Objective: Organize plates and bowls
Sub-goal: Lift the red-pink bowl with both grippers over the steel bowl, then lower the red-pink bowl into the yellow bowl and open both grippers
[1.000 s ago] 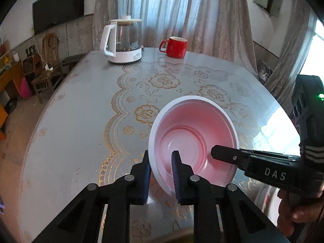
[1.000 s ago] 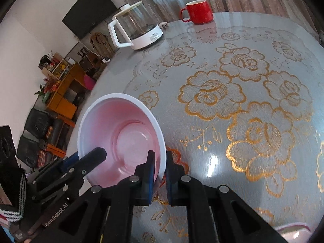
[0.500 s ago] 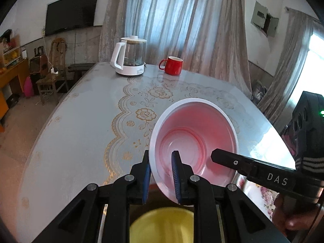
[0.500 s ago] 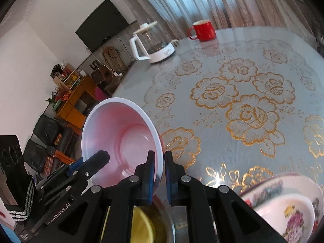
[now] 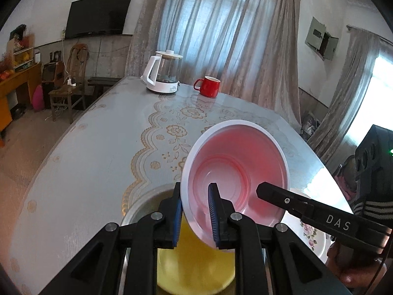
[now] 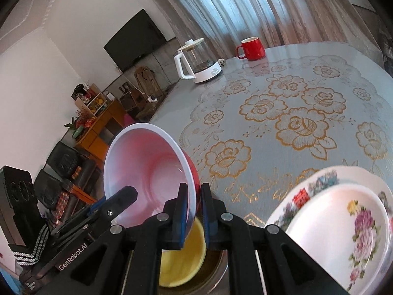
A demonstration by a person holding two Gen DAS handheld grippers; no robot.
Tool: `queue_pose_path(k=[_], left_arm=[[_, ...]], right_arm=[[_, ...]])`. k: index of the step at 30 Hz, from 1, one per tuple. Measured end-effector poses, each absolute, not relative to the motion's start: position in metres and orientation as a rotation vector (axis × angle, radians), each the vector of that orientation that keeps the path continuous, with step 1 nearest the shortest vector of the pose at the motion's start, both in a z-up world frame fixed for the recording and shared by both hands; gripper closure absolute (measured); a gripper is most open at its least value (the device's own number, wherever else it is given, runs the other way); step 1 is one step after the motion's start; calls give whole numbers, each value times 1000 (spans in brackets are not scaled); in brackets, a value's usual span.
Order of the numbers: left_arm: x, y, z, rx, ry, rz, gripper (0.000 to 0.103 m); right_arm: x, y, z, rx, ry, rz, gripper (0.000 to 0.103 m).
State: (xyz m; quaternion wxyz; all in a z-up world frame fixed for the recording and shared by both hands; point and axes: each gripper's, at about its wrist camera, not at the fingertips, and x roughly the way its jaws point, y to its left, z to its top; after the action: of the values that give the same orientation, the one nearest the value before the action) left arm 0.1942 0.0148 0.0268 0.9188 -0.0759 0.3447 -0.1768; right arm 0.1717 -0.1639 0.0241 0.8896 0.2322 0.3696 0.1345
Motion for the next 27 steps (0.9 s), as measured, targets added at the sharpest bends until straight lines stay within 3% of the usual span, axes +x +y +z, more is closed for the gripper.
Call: queue_pose_path(k=[27], left_arm=[[150,33,12,-196,738,-338,82]], right_arm=[[132,-149,9,504,814,318,91]])
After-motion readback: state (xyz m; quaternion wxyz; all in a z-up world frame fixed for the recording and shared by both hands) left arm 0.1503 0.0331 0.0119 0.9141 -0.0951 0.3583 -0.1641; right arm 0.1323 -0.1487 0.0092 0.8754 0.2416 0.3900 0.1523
